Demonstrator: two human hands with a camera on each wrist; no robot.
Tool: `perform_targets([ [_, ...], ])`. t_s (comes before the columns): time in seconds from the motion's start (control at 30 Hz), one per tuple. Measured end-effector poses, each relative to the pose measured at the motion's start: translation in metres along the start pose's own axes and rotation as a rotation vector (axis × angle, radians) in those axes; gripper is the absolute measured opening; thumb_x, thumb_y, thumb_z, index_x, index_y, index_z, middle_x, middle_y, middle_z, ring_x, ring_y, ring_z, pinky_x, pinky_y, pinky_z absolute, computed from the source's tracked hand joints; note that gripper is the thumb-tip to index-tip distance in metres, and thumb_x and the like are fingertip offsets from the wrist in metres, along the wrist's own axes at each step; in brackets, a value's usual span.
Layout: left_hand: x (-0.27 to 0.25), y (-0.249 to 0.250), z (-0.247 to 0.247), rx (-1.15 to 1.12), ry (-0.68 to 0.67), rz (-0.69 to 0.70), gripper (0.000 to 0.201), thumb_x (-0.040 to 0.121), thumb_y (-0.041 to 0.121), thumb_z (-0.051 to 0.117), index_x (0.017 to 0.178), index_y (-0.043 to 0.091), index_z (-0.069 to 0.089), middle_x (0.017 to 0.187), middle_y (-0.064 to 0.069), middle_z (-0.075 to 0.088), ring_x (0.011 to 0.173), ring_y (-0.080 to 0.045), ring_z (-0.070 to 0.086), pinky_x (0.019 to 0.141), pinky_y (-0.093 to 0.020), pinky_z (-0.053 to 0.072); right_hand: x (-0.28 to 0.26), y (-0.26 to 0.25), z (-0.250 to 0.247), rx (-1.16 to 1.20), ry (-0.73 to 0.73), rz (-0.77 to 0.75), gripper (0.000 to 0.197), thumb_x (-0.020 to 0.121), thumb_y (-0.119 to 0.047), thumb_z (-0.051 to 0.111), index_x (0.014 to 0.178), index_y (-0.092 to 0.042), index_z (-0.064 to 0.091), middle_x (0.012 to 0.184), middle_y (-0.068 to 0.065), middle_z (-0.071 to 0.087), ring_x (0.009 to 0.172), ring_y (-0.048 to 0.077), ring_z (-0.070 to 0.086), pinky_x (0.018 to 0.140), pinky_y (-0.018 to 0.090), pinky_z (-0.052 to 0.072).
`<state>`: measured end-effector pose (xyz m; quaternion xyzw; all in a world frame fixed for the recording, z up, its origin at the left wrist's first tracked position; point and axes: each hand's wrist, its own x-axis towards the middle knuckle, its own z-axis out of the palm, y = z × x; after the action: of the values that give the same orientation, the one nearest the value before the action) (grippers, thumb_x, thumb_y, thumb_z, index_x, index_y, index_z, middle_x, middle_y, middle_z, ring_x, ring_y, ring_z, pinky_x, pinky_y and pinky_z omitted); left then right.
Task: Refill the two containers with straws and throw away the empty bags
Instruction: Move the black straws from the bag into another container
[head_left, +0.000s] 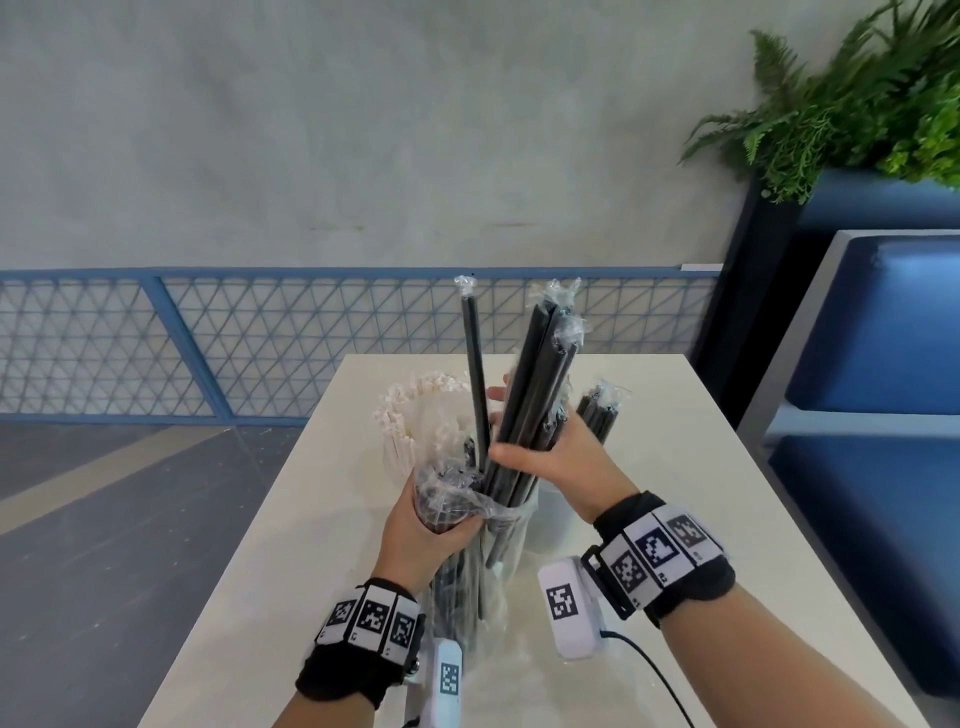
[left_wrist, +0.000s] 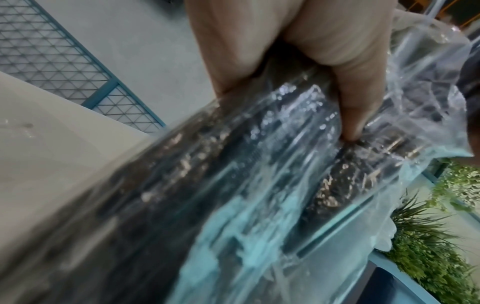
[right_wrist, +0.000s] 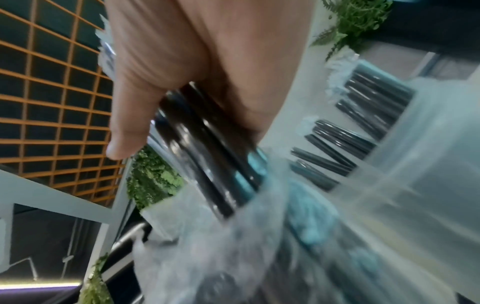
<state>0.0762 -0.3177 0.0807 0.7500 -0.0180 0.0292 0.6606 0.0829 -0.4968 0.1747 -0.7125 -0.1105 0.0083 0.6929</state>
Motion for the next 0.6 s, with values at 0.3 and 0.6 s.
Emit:
perform_targets([
  [0.3,-0.003,0.003,0.003,0.006,0.001,0.023,0.068,0.064,0.01,0.083,0.124,0.019,0.052,0.111,0.007,0.068,0.102,-0.004,0.065,0.088,-0.022,0.052,0.011,0.008,0.022,-0.002,0.285,0.008,0.027,0.071,-0.008,0.077,0.096,-0.003,0.068,0.09,0.009,0.072,0.087,0.02,0.069,0.088,0.039,0.055],
  [0.6,0.0,0.0,0.001,0.095,0.037,-0.003,0.072,0.062,0.016,0.085,0.126,0.018,0.05,0.111,0.007,0.065,0.105,-0.009,0.062,0.088,-0.018,0.049,0.029,-0.031,-0.005,0.419,0.526,-0.022,0.011,0.076,-0.001,0.069,0.086,-0.004,0.064,0.079,0.011,0.063,0.073,0.023,0.061,0.067,0.035,0.054],
])
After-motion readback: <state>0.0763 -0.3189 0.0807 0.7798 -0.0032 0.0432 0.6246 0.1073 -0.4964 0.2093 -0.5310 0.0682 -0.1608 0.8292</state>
